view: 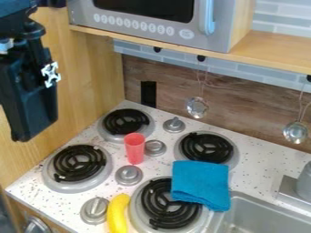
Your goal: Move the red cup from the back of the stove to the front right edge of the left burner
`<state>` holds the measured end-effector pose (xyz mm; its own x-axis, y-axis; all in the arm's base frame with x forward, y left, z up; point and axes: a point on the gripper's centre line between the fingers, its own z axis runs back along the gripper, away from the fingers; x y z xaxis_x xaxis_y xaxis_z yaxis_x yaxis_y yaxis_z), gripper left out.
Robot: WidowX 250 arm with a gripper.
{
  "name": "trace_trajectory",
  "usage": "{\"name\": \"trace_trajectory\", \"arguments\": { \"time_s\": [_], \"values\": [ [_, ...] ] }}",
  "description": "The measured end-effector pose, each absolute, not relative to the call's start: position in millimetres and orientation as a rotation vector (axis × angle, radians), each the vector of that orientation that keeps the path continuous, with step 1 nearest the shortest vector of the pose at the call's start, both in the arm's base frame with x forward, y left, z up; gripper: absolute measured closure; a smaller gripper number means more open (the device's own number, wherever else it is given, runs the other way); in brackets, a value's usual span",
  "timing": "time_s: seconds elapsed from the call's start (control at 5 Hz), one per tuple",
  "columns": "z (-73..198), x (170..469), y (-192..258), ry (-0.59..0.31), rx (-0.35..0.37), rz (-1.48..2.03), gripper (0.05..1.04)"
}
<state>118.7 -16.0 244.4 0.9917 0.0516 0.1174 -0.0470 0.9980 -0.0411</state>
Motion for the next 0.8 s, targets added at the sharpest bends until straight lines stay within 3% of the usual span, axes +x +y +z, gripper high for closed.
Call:
{"name": "trace_trajectory", "arguments": {
  "time_s": [0.2, 0.6, 0.8],
  "values": [
    [242, 119, -16, -0.114, -0.038, 0.051, 0.079],
    [205, 190, 12, -0.143, 0.049, 0.142, 0.079],
    [182, 217, 35, -0.134, 0.052, 0.198, 0.079]
  ]
}}
